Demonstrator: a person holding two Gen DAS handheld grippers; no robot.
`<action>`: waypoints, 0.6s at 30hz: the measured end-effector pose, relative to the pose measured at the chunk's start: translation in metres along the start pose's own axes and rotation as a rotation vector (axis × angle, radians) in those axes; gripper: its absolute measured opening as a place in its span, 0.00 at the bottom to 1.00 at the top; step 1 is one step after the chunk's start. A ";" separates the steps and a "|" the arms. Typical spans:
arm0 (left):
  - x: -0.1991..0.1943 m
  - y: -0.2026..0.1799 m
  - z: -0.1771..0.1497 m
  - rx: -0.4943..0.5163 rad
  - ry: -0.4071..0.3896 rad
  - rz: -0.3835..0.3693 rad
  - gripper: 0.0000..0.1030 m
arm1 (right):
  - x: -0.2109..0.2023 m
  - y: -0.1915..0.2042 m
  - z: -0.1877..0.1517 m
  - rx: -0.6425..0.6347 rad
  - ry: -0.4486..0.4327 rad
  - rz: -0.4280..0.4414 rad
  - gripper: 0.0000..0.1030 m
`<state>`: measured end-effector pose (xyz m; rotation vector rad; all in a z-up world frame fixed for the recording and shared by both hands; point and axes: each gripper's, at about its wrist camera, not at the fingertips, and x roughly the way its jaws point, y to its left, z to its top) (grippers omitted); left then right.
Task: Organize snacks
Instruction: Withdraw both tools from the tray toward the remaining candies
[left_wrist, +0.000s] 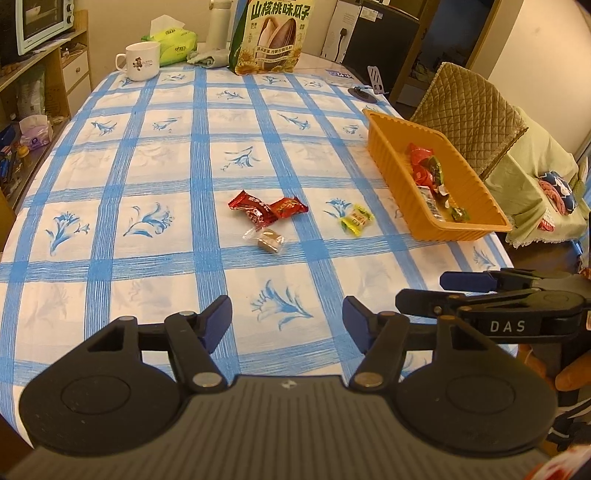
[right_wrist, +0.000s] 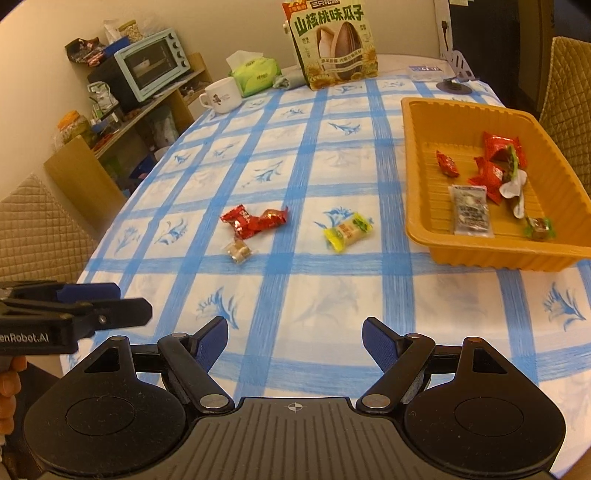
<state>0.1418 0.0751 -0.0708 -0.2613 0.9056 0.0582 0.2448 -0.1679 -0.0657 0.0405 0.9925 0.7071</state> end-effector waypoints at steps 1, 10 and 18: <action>0.002 0.001 0.001 0.001 0.002 -0.001 0.59 | 0.003 0.001 0.001 0.003 -0.004 -0.003 0.77; 0.029 0.006 0.013 0.013 0.025 -0.014 0.46 | 0.024 -0.004 0.013 0.064 -0.022 -0.026 0.65; 0.066 0.007 0.025 0.011 0.057 -0.021 0.40 | 0.037 -0.014 0.022 0.115 -0.031 -0.054 0.61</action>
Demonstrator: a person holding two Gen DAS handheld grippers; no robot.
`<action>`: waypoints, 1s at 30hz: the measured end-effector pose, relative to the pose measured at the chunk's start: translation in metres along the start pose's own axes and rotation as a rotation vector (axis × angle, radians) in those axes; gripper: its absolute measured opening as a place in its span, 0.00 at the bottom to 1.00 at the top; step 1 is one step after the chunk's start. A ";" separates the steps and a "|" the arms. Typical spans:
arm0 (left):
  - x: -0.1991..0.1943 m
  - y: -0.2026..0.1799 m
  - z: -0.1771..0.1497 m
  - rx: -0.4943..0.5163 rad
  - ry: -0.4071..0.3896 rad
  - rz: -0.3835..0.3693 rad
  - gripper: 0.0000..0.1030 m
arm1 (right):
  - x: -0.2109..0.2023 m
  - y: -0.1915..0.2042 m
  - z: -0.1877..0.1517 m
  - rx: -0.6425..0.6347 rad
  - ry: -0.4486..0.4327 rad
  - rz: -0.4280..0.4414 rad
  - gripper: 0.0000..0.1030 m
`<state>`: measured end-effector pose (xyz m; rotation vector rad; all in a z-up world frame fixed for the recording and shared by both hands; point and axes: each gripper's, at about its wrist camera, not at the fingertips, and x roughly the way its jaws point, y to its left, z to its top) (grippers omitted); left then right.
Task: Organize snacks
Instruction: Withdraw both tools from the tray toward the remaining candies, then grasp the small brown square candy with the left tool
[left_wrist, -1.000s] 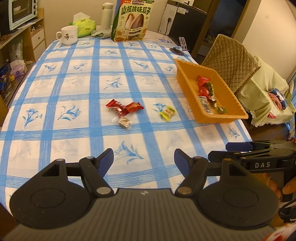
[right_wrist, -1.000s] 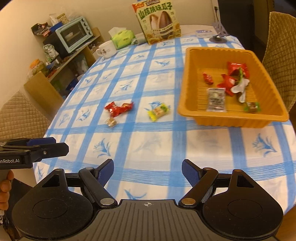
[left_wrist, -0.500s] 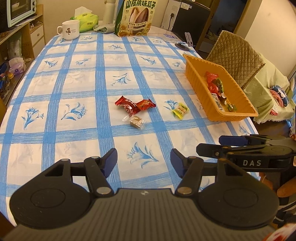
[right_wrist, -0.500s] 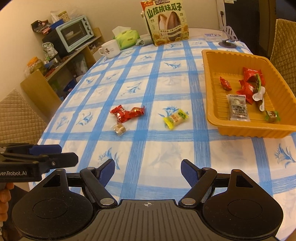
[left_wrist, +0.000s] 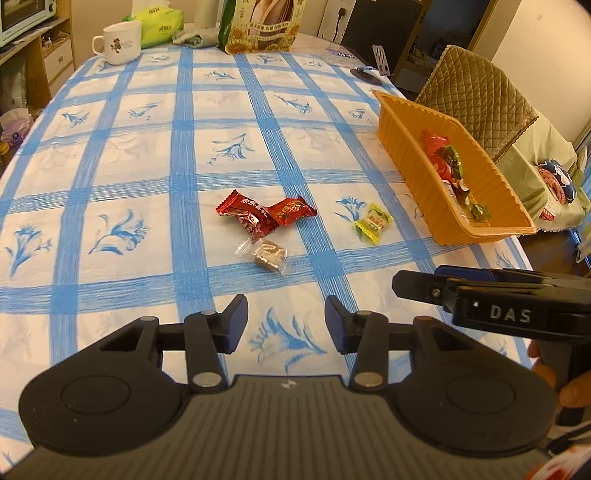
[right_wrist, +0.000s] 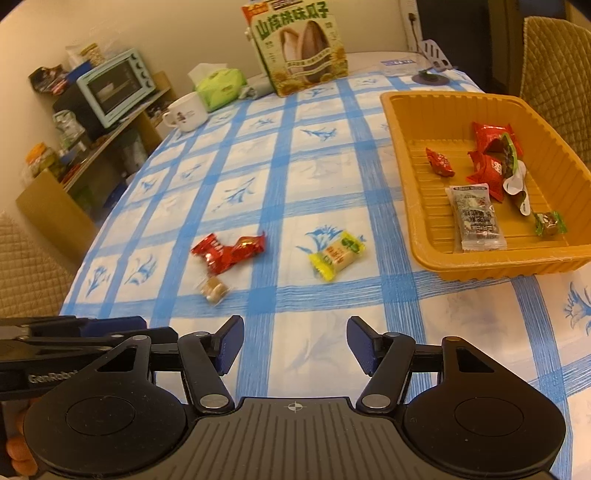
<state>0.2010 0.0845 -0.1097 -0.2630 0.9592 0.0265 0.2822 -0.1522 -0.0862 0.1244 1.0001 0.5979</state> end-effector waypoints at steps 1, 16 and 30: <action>0.004 0.000 0.002 0.000 0.003 -0.001 0.40 | 0.001 -0.001 0.001 0.003 0.000 -0.004 0.61; 0.055 0.005 0.025 -0.055 0.025 0.017 0.40 | 0.016 -0.018 0.006 0.066 0.031 -0.024 0.61; 0.065 -0.005 0.031 0.080 -0.010 0.103 0.28 | 0.025 -0.017 0.006 0.071 0.057 -0.025 0.61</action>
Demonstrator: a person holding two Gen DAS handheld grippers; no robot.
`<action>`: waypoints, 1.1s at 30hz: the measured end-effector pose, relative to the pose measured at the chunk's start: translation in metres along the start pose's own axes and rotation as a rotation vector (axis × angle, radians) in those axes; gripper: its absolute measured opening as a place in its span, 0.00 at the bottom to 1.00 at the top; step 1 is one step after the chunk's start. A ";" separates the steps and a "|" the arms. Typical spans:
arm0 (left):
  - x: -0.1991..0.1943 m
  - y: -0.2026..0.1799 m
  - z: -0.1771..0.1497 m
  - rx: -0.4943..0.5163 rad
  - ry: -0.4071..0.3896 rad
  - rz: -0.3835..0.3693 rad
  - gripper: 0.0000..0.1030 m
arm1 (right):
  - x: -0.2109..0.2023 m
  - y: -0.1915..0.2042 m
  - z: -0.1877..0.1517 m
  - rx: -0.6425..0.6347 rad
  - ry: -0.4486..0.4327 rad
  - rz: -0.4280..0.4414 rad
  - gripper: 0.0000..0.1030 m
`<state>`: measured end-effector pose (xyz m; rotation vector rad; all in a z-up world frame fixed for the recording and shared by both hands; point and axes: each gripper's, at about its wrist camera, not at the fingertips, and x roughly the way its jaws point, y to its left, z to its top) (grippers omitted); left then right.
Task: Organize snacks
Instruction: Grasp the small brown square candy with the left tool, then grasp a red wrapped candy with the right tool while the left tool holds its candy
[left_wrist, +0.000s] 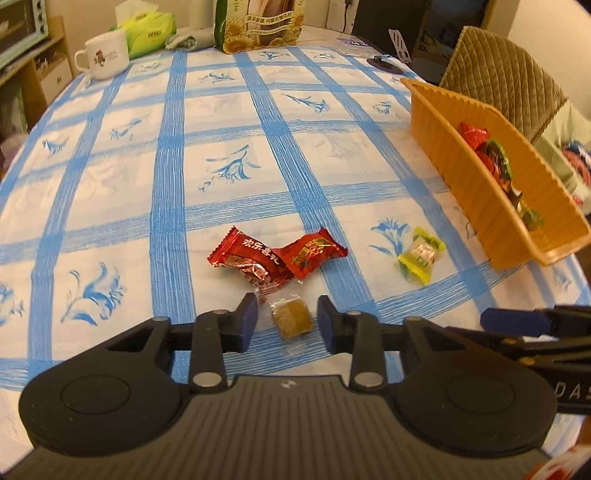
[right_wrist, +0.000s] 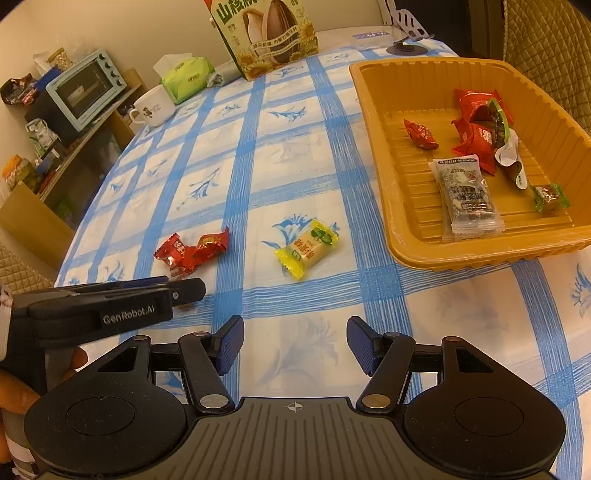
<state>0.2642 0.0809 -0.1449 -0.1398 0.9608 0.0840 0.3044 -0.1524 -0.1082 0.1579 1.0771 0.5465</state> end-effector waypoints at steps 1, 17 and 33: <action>0.000 0.001 0.000 0.005 -0.001 0.002 0.24 | 0.001 0.001 0.000 -0.003 0.002 0.001 0.61; -0.029 0.069 -0.009 -0.093 -0.017 0.095 0.18 | 0.027 0.051 0.007 -0.280 -0.024 0.023 0.61; -0.049 0.108 -0.016 -0.192 -0.034 0.149 0.18 | 0.091 0.077 0.032 -0.720 -0.052 0.049 0.58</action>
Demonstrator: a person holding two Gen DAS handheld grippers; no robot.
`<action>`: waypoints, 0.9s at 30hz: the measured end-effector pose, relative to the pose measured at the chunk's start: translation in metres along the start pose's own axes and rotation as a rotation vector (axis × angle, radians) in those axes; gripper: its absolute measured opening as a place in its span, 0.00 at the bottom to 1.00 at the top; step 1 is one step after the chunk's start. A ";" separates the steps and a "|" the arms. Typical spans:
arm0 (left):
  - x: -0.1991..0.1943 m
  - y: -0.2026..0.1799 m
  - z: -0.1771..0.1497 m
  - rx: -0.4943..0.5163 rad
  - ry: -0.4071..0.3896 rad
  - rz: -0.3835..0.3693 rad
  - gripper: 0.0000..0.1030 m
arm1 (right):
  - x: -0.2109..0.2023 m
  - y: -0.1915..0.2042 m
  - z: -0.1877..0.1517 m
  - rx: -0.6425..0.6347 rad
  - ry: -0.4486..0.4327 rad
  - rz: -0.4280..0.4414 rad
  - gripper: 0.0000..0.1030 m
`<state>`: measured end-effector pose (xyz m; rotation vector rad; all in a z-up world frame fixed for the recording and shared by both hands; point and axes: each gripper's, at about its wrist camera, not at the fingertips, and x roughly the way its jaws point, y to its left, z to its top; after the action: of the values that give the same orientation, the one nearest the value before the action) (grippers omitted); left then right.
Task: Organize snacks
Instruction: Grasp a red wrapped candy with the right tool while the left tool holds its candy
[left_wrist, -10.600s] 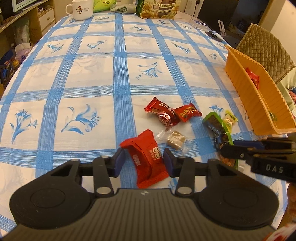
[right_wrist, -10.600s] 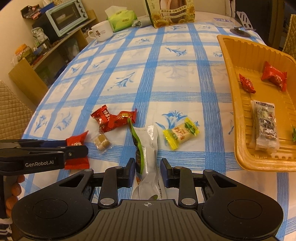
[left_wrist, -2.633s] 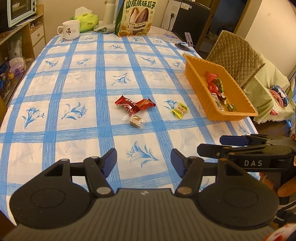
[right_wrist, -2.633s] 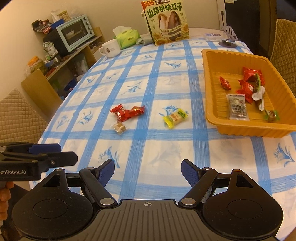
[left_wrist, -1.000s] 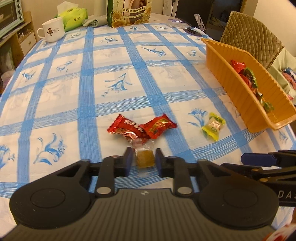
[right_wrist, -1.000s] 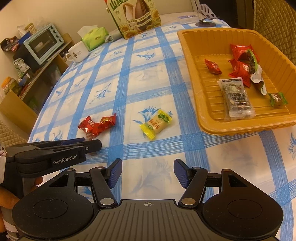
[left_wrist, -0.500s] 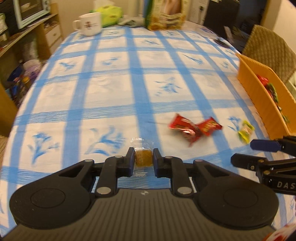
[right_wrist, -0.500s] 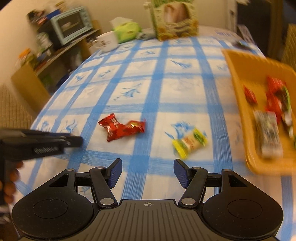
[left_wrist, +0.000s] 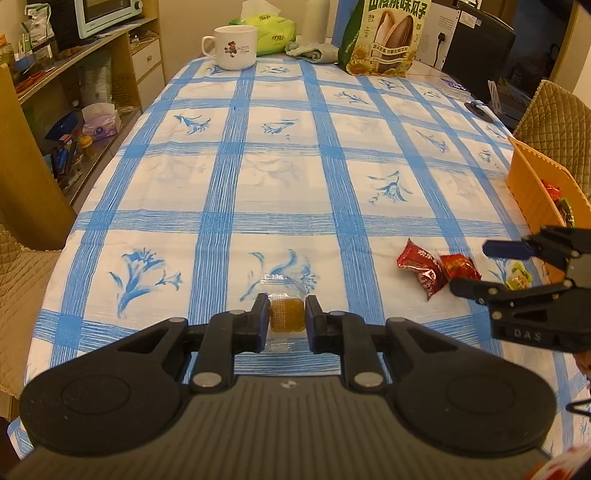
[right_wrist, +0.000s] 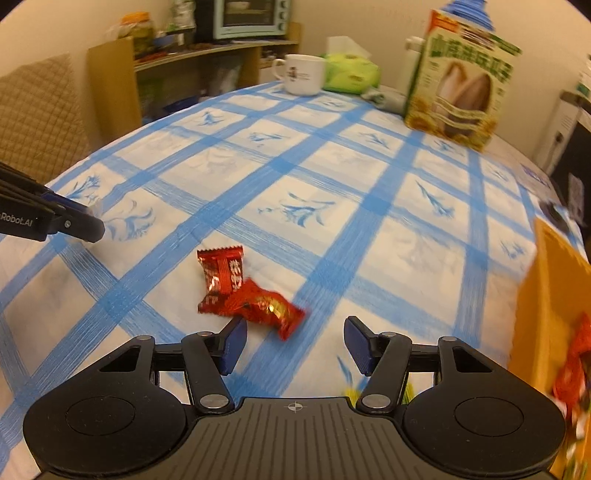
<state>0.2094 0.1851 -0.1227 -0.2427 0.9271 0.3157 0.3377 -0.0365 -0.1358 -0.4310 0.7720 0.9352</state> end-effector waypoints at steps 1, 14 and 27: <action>0.000 0.001 0.000 -0.002 0.001 0.003 0.18 | 0.002 0.000 0.002 -0.009 -0.004 0.010 0.58; -0.005 0.010 -0.004 -0.033 0.001 0.039 0.18 | 0.011 -0.001 0.013 0.017 0.019 0.104 0.26; -0.020 0.003 -0.008 -0.015 -0.017 0.030 0.18 | -0.002 0.002 0.010 0.084 0.025 0.109 0.22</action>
<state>0.1909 0.1820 -0.1116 -0.2396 0.9121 0.3523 0.3394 -0.0299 -0.1273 -0.3300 0.8611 0.9963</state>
